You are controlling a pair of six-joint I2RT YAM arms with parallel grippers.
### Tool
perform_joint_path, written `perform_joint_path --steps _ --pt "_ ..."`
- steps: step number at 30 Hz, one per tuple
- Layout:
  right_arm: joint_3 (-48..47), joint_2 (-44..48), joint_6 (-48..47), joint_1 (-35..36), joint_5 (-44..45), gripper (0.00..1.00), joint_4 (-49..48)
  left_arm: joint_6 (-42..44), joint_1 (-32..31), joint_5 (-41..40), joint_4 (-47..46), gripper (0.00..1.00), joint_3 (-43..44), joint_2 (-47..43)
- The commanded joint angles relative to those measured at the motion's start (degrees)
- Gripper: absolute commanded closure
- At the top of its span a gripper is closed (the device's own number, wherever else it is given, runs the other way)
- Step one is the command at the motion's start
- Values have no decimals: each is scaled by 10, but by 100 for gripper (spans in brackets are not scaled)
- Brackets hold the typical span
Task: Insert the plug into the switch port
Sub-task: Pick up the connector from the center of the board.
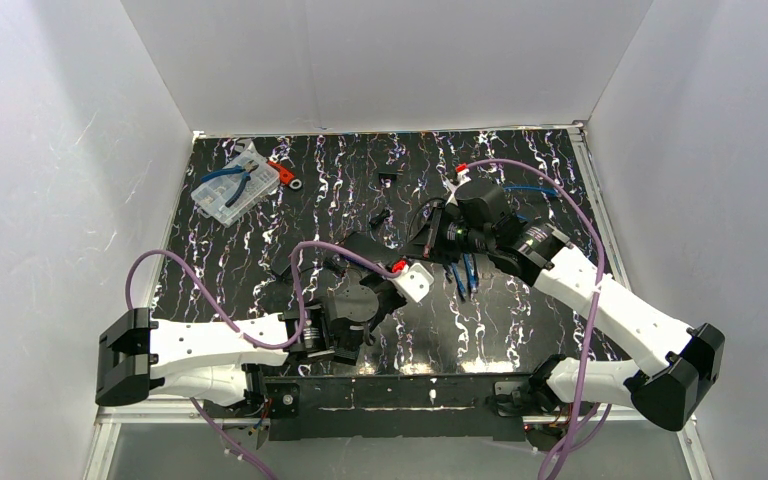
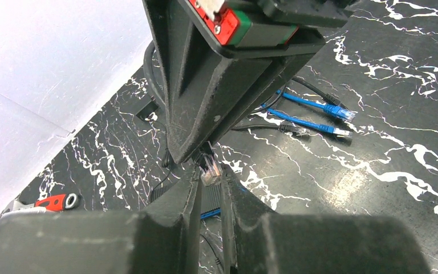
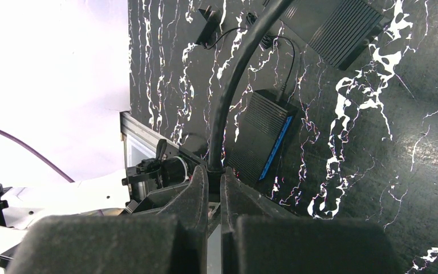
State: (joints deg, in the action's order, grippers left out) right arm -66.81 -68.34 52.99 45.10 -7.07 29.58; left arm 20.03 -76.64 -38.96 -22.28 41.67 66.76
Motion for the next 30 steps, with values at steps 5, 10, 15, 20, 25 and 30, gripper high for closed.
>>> perform_joint_path --steps 5,10,15,20,25,30 --pt "-11 11 -19 6 -14 77 3 -2 -1 2 -26 100 -7 -36" --pt "-4 28 -23 3 1 65 12 -14 0 -1 -17 100 -15 -50" --pt "1 52 -29 0 20 57 24 -30 -1 -2 1 100 -18 -61" --pt "10 87 -49 -2 46 48 42 -49 -1 -1 28 100 -21 -75" --pt "34 128 -115 -3 46 43 31 -93 -1 6 93 100 -2 -83" --pt "49 158 -238 -3 -2 42 12 -150 -1 24 198 100 37 -79"
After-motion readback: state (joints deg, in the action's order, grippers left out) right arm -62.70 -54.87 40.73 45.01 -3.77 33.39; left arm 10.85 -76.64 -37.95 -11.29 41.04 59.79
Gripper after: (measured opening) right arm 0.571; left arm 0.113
